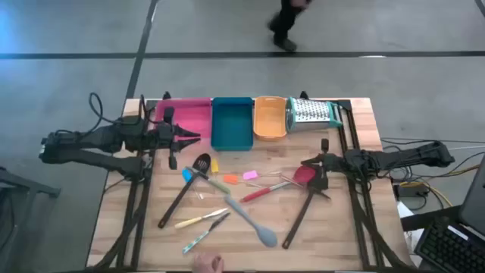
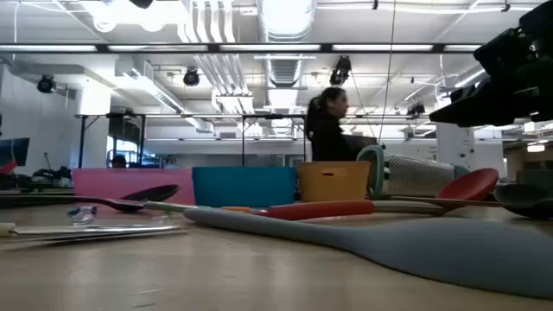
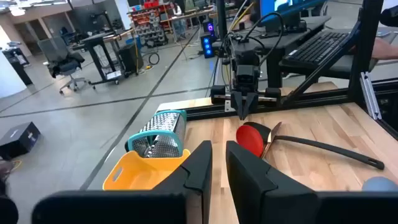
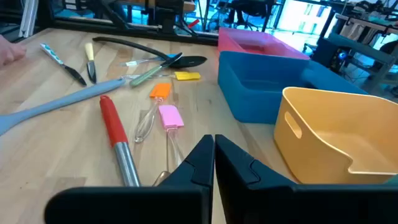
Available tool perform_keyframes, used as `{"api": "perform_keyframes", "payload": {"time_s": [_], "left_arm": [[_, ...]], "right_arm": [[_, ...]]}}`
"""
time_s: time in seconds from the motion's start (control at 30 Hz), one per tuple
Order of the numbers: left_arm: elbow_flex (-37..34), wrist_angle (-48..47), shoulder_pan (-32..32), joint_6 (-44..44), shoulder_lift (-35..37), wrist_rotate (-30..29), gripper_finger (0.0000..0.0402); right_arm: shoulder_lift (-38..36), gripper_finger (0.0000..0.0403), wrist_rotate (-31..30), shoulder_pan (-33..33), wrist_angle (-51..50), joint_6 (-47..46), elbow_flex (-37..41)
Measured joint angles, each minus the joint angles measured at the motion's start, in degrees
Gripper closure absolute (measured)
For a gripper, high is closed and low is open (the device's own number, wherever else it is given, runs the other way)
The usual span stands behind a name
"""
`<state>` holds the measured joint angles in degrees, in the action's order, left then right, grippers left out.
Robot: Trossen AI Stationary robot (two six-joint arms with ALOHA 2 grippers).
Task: Pick & Place Kitchen Items
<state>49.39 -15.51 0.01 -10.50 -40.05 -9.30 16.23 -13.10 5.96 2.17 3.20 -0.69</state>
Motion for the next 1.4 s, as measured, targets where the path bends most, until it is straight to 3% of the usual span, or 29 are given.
{"api": "perform_keyframes", "payload": {"time_s": [0.97,1.2,1.4], "left_arm": [[-0.01,0.0,0.0,0.01,-0.01,-0.01,0.0348],[-0.02,0.0,0.01,0.0,0.0,-0.01,0.0348],[-0.02,0.0,0.0,0.02,0.0,0.0,0.0348]], "right_arm": [[0.0,0.0394,-0.47,-0.02,0.68,1.78,0.0],[0.0,0.0394,-0.31,-0.02,5.13,3.26,0.0],[0.07,0.0394,-0.37,0.0,18.95,-7.9,0.0]]}}
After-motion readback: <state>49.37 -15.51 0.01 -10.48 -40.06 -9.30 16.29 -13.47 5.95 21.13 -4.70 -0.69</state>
